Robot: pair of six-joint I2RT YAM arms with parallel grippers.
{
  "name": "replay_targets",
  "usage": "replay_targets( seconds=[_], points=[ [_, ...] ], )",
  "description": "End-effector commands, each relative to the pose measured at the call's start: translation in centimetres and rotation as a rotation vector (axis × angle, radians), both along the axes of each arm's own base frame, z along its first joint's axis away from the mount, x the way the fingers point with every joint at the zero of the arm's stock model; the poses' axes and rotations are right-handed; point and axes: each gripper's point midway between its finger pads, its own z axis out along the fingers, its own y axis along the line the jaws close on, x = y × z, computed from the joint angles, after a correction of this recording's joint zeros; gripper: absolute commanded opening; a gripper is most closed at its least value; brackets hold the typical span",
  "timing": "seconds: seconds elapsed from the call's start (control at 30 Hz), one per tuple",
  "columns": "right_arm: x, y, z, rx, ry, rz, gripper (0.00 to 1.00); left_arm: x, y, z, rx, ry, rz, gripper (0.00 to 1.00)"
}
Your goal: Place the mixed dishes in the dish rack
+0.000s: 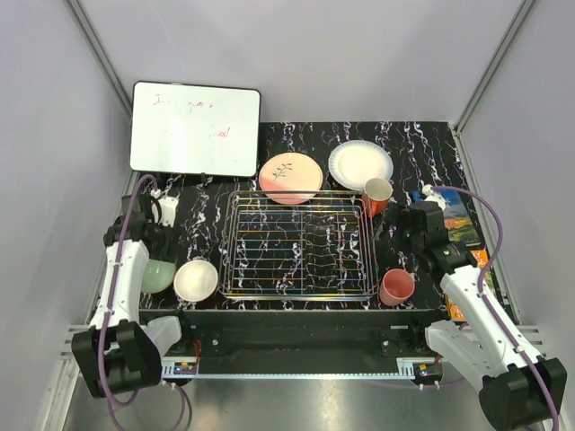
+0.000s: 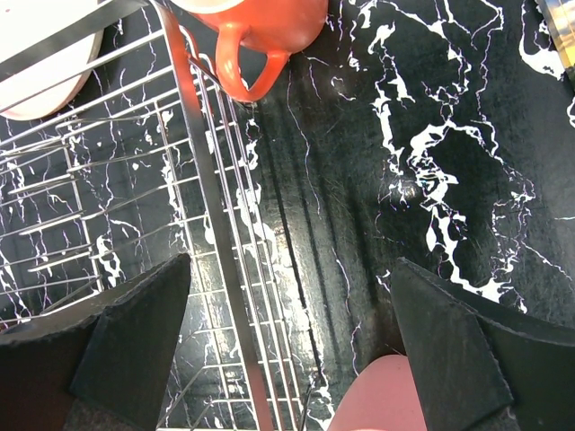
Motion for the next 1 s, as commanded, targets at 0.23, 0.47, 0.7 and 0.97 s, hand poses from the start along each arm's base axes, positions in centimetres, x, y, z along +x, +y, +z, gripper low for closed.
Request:
replay_targets(
  seconds=[0.23, 0.47, 0.7, 0.97],
  points=[
    [0.9, 0.9, 0.4, 0.027, -0.043, 0.027, 1.00, 2.2, -0.2, -0.5, -0.048, 0.026, -0.005, 0.66],
    [0.8, 1.1, 0.1, 0.031, -0.039, 0.041, 1.00, 2.0, 0.2, -0.7, -0.018, 0.017, -0.030, 0.64],
    [0.8, 1.1, 0.3, 0.035, -0.047, 0.044, 1.00, 1.8, 1.1, -1.0, 0.035, 0.013, -0.054, 0.64],
    [0.8, 1.3, 0.1, 0.037, -0.045, 0.051, 1.00, 1.7, -1.3, 0.4, -0.102, 0.011, -0.041, 0.61]
  ],
)
